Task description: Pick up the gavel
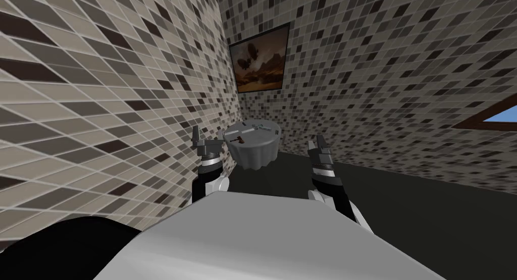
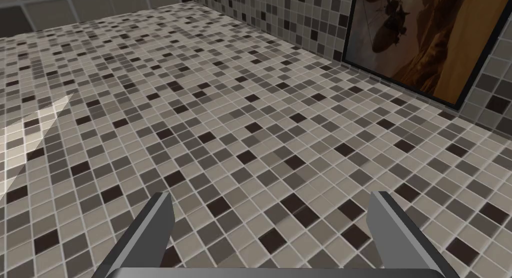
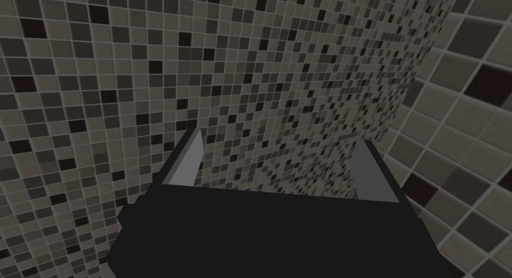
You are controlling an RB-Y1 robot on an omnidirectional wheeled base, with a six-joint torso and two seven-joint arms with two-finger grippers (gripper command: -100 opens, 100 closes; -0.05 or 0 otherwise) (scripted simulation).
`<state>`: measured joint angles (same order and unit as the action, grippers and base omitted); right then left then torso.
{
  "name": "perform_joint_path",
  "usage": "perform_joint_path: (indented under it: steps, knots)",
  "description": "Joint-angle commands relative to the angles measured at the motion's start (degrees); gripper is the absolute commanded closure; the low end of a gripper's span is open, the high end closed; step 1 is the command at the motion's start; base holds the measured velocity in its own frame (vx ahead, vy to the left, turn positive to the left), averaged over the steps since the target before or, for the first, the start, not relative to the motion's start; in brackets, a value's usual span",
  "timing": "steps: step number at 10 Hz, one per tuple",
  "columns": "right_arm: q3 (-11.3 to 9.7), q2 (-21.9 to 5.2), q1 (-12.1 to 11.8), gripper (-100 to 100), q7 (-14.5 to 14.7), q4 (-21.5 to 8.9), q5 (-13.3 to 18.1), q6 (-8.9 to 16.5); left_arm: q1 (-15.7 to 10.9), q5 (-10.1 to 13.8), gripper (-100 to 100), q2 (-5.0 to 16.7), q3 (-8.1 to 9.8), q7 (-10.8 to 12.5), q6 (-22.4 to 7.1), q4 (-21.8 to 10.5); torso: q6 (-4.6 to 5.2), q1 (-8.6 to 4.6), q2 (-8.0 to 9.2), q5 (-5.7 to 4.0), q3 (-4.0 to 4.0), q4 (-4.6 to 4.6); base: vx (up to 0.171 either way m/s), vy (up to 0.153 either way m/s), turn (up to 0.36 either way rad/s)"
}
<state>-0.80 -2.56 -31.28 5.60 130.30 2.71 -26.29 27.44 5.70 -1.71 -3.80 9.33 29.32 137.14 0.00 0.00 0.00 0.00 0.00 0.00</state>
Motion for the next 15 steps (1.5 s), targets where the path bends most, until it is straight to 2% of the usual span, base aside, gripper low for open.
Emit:
perform_joint_path:
  steps: [1, 3, 6, 7, 9, 10, 11, 12, 13, 14, 15]
  knots:
    - [0.00, 0.00, 0.00, 0, 0.00, 0.00, 0.00, 0.00, -0.51, 0.01, -100, 2.00, 0.06, 0.64, -0.87, 0.18, 0.00, 0.00, 0.00, 0.00, 0.00, 0.00, 0.004, 0.012, -0.068]
    - [0.00, 0.00, 0.00, 0, 0.00, 0.00, 0.00, 0.00, -1.74, 0.06, -100, 4.90, 0.17, 2.12, -2.98, 0.59, 0.02, 0.11, -0.02, 0.02, -0.01, 0.00, 0.008, 0.038, -0.114]
    - [0.00, -0.01, 0.00, 0, 0.00, 0.00, 0.00, 0.00, -4.83, 0.25, -100, 8.60, 0.37, 5.66, -7.74, 1.36, 0.01, 0.26, -0.07, 0.06, -0.04, -0.02, 0.016, 0.066, -0.165]
    - [0.00, -0.01, 0.00, 0, 0.00, 0.00, 0.00, 0.00, -4.83, 0.25, -100, 8.60, 0.37, 5.66, -8.35, 1.36, 0.02, 0.30, -0.08, 0.06, -0.05, -0.02, 0.007, 0.056, -0.051]
    - [0.00, -0.01, 0.00, 0, 0.00, 0.00, 0.00, 0.00, -7.60, 0.46, -100, 10.46, 0.50, 8.67, -12.17, 1.80, 0.01, 0.20, -0.06, 0.05, -0.04, -0.01, 0.016, 0.061, -0.151]
    - [0.01, -0.01, 0.00, 0, 0.00, 0.00, 0.00, 0.00, -7.60, 0.46, -100, 10.46, 0.50, 8.67, -13.34, 1.80, 0.01, 0.27, -0.10, 0.06, -0.06, -0.02, 0.007, 0.070, -0.092]
    - [0.01, -0.01, 0.00, 0, 0.00, 0.00, 0.00, 0.00, -9.16, 0.60, -100, 11.24, 0.55, 10.32, -15.27, 1.96, -0.01, 0.27, -0.07, 0.07, -0.04, -0.02, 0.001, 0.060, -0.164]
    - [0.00, -0.01, 0.00, 0, 0.00, 0.00, 0.00, 0.00, -9.16, 0.60, -100, 11.24, 0.55, 10.32, -16.24, 1.96, 0.01, 0.24, -0.05, 0.06, -0.03, -0.01, 0.008, 0.051, -0.078]
    - [0.01, -0.01, -0.01, 0, 0.00, 0.00, 0.00, 0.00, -10.84, 0.77, -100, 11.92, 0.57, 12.04, -18.16, 2.07, -0.02, 0.20, -0.07, 0.05, -0.04, -0.02, 0.014, 0.056, -0.149]
    - [0.00, -0.01, 0.00, 0, 0.00, 0.00, 0.00, 0.00, -10.84, 0.77, -100, 11.92, 0.57, 12.04, -19.38, 2.07, 0.01, 0.21, -0.09, 0.05, -0.05, -0.02, 0.005, 0.065, -0.076]
    - [0.01, -0.01, -0.01, 0, 0.00, 0.00, 0.00, 0.00, -12.62, 0.98, -100, 12.49, 0.56, 13.81, -21.17, 2.12, -0.02, 0.23, -0.07, 0.06, -0.04, -0.02, 0.013, 0.080, -0.149]
